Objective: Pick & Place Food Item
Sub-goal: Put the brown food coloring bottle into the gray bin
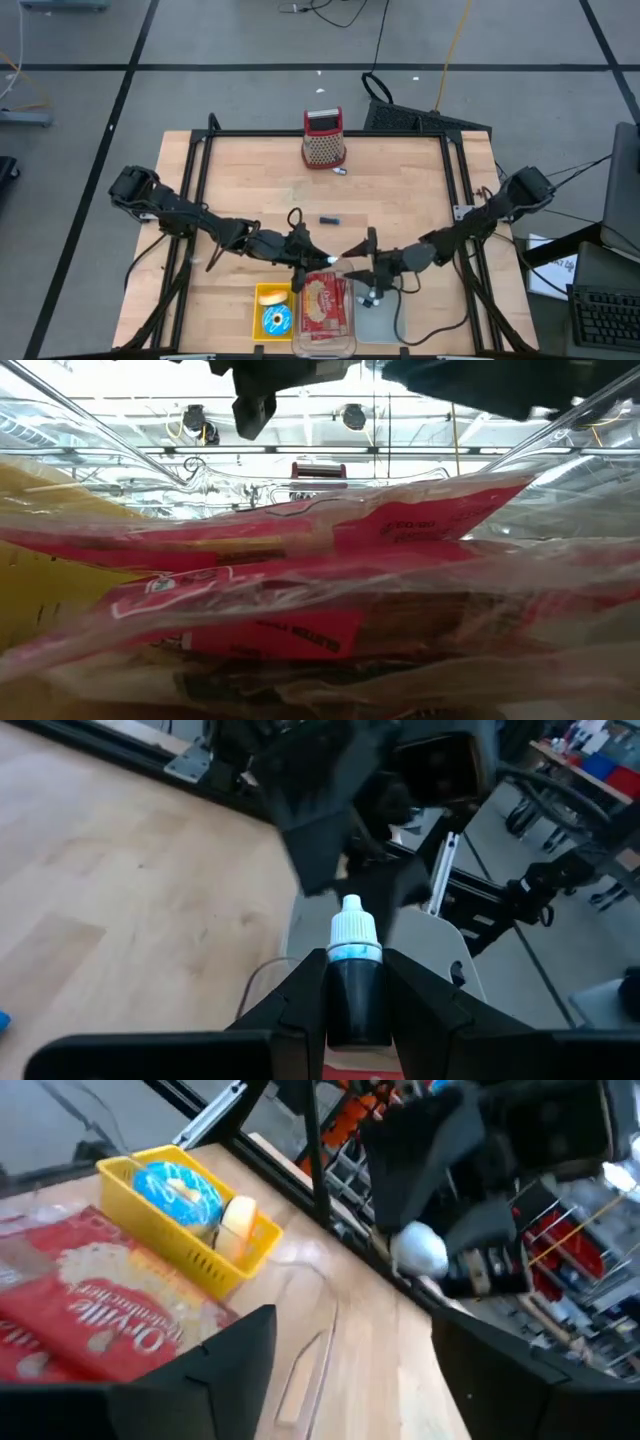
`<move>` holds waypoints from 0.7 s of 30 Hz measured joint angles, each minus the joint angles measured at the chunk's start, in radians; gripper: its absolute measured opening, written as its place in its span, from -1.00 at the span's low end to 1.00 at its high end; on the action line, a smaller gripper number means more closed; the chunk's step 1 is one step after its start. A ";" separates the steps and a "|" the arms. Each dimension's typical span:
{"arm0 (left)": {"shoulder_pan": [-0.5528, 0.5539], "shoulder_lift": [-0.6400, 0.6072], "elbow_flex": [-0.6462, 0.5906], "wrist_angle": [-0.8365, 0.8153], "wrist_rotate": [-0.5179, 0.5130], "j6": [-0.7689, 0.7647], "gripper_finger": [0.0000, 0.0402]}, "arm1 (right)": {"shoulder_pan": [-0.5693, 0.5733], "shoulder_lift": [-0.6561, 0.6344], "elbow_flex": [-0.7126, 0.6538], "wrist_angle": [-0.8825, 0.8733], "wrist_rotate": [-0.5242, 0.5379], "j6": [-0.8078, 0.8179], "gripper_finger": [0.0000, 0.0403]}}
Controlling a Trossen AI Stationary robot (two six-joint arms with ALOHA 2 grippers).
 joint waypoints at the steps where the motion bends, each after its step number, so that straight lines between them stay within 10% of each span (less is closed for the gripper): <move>1: 0.000 0.000 0.000 0.000 0.000 -0.012 -0.56 | -0.001 0.017 0.018 0.006 0.000 -0.019 0.31; 21: 0.019 0.001 0.000 0.024 0.063 -0.148 -0.56 | -0.085 0.072 0.075 0.081 -0.134 -0.169 0.02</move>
